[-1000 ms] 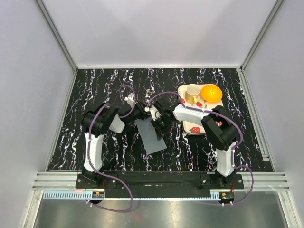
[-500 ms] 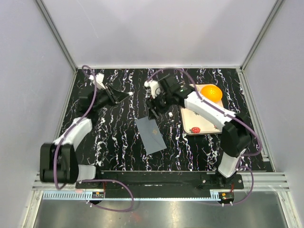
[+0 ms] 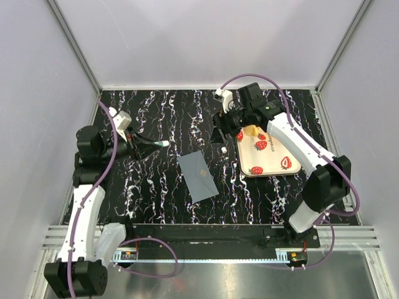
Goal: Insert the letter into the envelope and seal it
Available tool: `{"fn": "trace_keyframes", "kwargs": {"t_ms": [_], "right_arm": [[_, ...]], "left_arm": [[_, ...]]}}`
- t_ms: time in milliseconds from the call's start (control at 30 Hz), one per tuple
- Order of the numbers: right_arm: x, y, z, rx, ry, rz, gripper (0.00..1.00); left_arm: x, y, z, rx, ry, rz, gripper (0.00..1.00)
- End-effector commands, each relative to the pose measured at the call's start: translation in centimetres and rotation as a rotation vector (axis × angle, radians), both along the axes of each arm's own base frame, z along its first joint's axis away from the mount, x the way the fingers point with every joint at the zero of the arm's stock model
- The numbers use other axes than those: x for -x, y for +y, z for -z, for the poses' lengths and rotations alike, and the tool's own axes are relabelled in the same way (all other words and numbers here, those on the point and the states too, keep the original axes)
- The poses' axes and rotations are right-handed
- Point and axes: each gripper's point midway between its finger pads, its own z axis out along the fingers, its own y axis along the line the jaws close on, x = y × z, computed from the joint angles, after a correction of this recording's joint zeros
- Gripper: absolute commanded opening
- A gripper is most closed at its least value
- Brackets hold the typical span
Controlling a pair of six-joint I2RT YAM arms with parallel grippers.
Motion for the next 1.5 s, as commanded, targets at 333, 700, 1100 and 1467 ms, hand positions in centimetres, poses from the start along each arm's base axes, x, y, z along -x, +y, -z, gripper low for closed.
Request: {"fn": "trace_keyframes", "kwargs": {"t_ms": [333, 700, 1100, 1467], "right_arm": [[16.0, 5.2, -9.6, -0.388, 0.165, -0.594, 0.85], [18.8, 8.0, -9.5, -0.417, 0.231, -0.663, 0.83], [21.0, 9.7, -8.4, -0.396, 0.311, -0.702, 0.6], [21.4, 9.5, -8.4, -0.4, 0.333, -0.692, 0.07]], "left_arm": [[9.6, -5.9, -2.6, -0.184, -0.703, 0.516, 0.0], [11.4, -8.3, -2.2, -0.235, -0.814, 0.634, 0.0], [11.8, -9.1, -2.1, -0.253, -0.84, 0.649, 0.0], [11.8, -8.8, -1.9, -0.282, -0.857, 0.64, 0.15]]}}
